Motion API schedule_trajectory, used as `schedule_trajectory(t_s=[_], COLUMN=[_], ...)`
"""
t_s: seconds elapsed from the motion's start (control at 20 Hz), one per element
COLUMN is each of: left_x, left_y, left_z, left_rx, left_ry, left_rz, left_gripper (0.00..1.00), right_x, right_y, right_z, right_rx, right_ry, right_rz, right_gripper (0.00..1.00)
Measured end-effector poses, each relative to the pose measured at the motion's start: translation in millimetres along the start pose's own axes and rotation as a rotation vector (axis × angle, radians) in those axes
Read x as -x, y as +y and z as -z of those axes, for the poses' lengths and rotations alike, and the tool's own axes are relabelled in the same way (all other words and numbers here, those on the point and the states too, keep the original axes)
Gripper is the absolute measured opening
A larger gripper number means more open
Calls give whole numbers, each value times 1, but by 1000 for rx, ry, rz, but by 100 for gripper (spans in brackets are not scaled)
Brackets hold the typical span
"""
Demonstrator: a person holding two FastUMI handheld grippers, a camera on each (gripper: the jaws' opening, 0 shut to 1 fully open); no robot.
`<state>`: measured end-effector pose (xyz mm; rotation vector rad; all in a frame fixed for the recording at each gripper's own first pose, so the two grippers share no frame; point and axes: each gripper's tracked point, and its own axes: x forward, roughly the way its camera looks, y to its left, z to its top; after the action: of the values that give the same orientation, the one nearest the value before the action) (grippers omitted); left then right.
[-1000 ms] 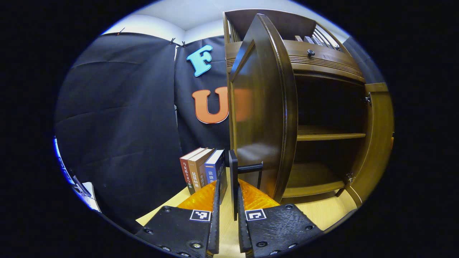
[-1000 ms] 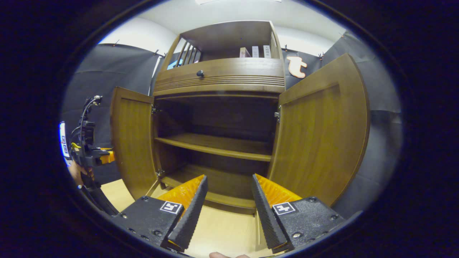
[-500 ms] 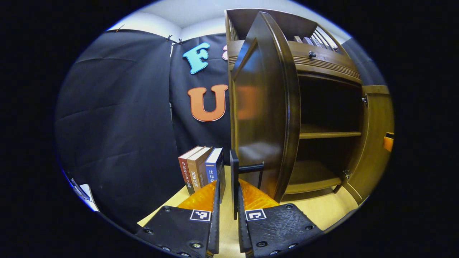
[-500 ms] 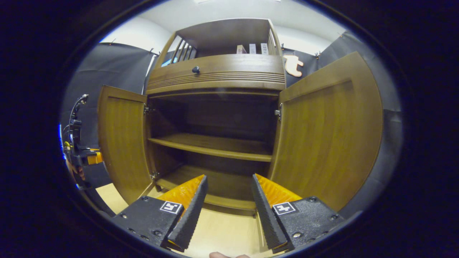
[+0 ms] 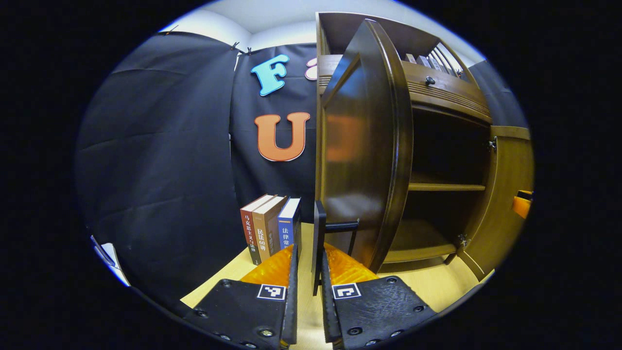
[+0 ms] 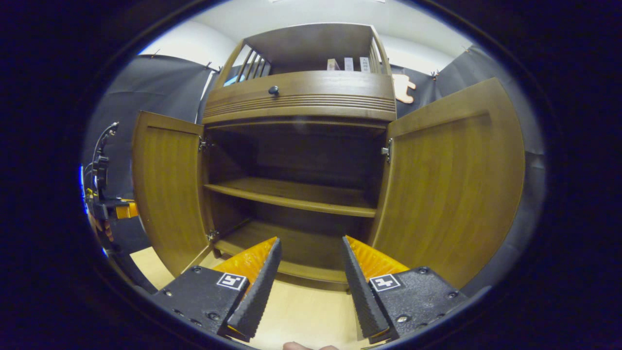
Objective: Open the right door of the double-door shoe cabinet with the right hand, and open the left door with the left hand.
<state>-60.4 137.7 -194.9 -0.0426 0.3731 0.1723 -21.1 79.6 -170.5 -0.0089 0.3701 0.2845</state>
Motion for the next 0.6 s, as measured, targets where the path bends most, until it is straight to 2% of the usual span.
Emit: schedule_trajectory(t_s=[0.1, 0.15, 0.2, 0.25, 0.35, 0.4, 0.45, 0.5, 0.55, 0.6], left_x=[-1, -1, 1, 2, 8, 9, 11, 11, 11, 11], left_y=[5, 5, 5, 8, 19, 28, 34, 37, 36, 38], left_z=[1, 1, 3, 6, 14, 21, 26, 22, 22, 23], left_rx=[24, 37, 37, 22, 10, 7, -3, -4, 12, 19], left_ry=[-5, -3, -4, -1, 11, 27, 39, 33, 39, 40], left_rz=[5, 9, 16, 14, 7, -1, -16, -19, -12, -18], left_gripper=[20, 25, 31, 25, 25, 25, 24, 19, 19, 20], right_x=[1, 1, 2, 2, 2, 2, 3, 2, 2, 4], right_y=[5, 8, 12, 16, 21, 25, 28, 28, 28, 29], right_z=[0, 0, 0, 0, 2, 4, 5, 4, 4, 5], right_rx=[4, 6, 9, 14, 16, 14, 12, 10, 9, 8], right_ry=[4, 5, 7, 8, 16, 21, 24, 27, 31, 33], right_rz=[0, 0, -4, -6, -10, -15, -21, -25, -29, -32], right_gripper=[78, 78, 73, 78, 78, 78, 73, 78, 78, 83])
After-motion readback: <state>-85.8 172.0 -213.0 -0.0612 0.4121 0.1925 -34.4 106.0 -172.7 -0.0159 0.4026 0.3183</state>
